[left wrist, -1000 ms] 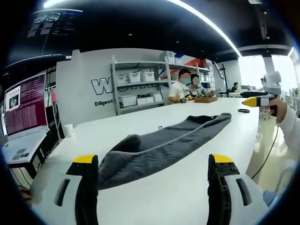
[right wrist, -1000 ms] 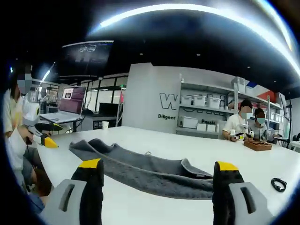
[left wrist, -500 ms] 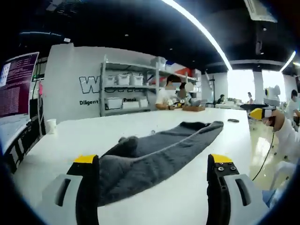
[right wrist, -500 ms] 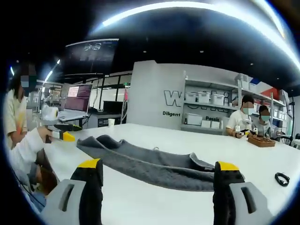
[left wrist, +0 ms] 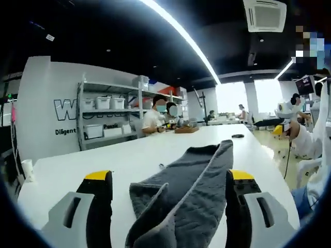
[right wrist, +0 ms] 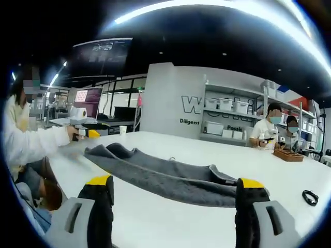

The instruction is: Open the folded towel by lifting each exposed corner and separating the folded layers until the towel lies flat within the target outline without major curled edges

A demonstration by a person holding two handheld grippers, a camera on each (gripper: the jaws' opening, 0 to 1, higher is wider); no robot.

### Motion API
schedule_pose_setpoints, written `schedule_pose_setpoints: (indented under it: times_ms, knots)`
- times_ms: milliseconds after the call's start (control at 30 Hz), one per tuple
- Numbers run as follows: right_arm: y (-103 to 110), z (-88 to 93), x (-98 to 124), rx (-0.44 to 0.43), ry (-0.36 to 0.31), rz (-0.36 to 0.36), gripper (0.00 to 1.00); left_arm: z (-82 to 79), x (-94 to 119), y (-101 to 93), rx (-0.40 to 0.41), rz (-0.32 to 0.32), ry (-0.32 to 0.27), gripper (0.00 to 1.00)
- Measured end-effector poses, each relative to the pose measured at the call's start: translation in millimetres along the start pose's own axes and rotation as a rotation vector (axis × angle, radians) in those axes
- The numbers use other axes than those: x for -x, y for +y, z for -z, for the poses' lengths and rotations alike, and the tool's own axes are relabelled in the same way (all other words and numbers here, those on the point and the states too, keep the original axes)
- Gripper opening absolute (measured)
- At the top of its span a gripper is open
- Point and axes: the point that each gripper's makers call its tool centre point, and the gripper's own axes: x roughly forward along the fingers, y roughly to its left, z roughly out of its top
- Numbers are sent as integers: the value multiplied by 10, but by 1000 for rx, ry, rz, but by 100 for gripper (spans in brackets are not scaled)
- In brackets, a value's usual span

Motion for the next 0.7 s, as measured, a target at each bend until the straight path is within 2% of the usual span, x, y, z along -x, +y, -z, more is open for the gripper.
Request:
schedule_pose_setpoints:
  times_ms: [67, 167, 233, 300, 467, 533, 567, 600, 700]
  knots:
    - [-8, 8, -1, 4, 8, 1, 99, 58, -121, 12, -26, 42, 33, 81]
    - [-26, -11, 8, 8, 6, 4, 99, 155, -220, -21, -22, 83, 80, 73]
    - [-42, -17, 23, 12, 6, 9, 99, 303, -298, -62, -55, 122, 148, 70]
    - [-65, -23, 30, 12, 4, 10, 99, 430, -372, -94, -46, 146, 195, 68]
    - [-74, 24, 42, 10, 15, 10, 99, 637, -462, -207, -18, 182, 251, 59]
    - [-71, 30, 51, 10, 16, 8, 99, 699, -470, -254, -26, 188, 265, 56]
    - [-69, 31, 54, 11, 16, 7, 99, 754, -456, -270, -33, 190, 290, 54]
    - [-66, 35, 59, 12, 17, 7, 99, 787, -453, -301, -27, 200, 304, 50]
    - [-70, 45, 58, 14, 21, 8, 99, 760, -429, -319, -22, 208, 294, 34]
